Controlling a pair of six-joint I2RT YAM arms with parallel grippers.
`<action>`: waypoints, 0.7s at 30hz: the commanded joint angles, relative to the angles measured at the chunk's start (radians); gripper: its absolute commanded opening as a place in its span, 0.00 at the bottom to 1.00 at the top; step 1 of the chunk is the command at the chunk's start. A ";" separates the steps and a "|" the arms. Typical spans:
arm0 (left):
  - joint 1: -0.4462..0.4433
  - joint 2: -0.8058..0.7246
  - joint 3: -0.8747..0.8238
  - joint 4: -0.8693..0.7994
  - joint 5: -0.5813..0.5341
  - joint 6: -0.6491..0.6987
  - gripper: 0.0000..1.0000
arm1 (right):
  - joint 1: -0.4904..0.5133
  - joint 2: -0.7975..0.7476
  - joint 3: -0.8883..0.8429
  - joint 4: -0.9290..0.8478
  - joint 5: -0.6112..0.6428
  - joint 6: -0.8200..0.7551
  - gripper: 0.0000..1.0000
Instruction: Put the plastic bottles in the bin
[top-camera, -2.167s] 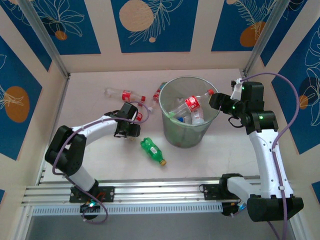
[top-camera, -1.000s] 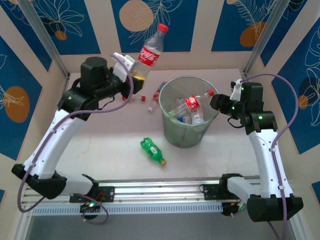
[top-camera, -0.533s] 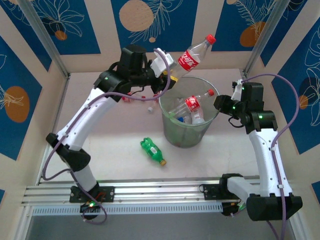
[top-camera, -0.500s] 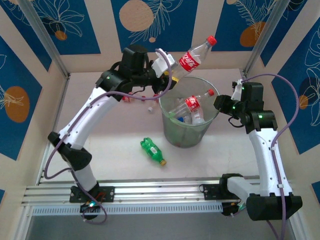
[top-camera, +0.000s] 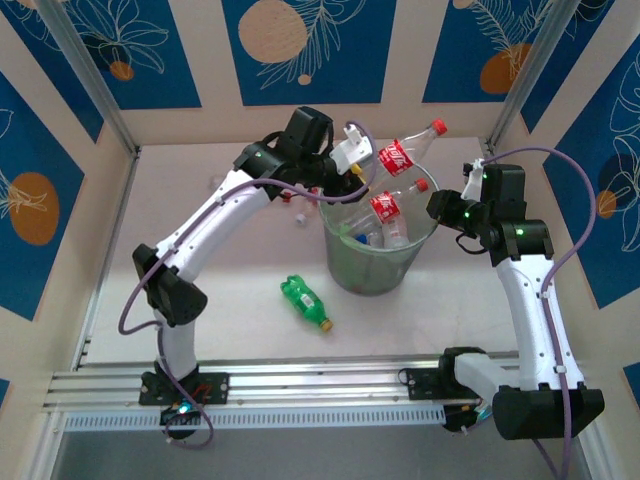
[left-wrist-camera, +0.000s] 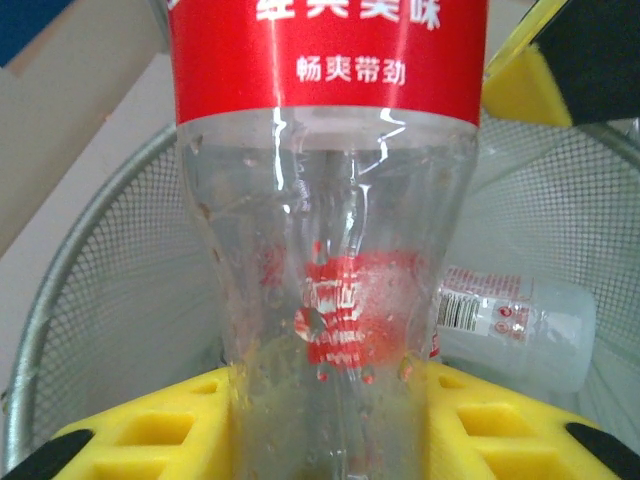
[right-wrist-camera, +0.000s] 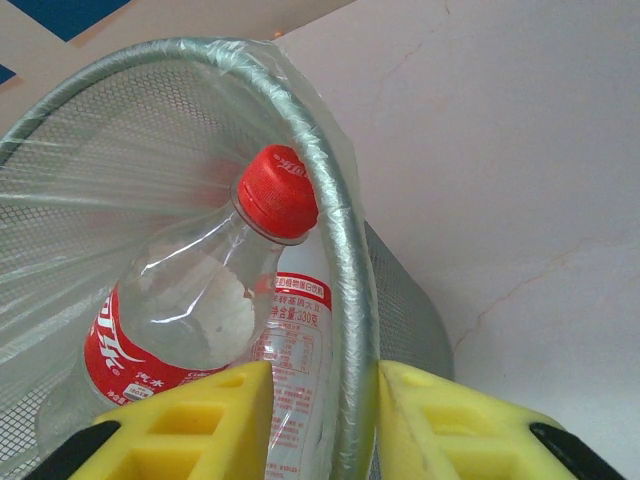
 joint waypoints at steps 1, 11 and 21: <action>-0.004 0.027 0.007 -0.036 -0.004 0.020 0.00 | -0.005 0.004 -0.015 0.017 -0.032 -0.017 0.34; 0.006 0.054 -0.019 -0.051 -0.060 0.024 0.13 | -0.017 -0.003 -0.021 0.016 -0.037 -0.023 0.34; 0.002 0.037 -0.016 -0.022 -0.003 0.027 0.89 | -0.023 -0.005 -0.026 0.021 -0.045 -0.019 0.34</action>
